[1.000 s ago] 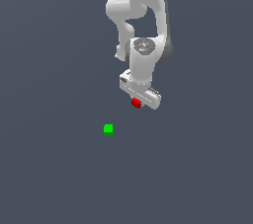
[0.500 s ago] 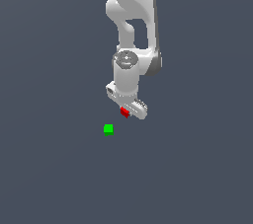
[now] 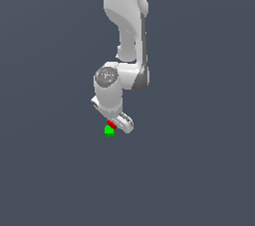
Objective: Stack the red cube on top of the green cube.
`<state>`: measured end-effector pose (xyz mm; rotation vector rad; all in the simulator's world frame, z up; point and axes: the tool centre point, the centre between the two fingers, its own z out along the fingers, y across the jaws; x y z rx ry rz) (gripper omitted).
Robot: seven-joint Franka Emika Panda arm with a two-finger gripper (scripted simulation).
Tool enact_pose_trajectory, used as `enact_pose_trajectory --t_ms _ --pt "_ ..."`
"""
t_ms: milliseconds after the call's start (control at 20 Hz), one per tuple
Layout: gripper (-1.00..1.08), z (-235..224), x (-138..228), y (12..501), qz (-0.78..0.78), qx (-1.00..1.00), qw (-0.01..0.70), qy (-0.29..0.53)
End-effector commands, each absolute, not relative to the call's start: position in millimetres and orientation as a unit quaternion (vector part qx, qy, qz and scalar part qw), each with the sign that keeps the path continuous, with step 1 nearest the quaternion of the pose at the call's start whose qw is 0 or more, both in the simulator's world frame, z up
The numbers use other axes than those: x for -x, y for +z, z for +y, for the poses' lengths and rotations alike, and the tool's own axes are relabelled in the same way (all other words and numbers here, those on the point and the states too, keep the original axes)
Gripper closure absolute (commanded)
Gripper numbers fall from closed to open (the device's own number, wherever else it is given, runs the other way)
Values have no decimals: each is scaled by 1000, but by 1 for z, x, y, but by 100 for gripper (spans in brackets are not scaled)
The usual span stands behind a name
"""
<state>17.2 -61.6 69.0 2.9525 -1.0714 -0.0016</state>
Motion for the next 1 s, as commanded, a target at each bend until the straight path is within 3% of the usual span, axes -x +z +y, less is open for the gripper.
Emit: enact_pose_trajectory --t_ms 0,450,500,950 --pt "108 -70 -25 66 -340 -940 0 0" --pt "108 -83 -35 61 -341 -940 0 0" --pt "-92 -83 -35 61 -341 -940 0 0" --pt "-92 -83 -35 61 -341 -940 0 0"
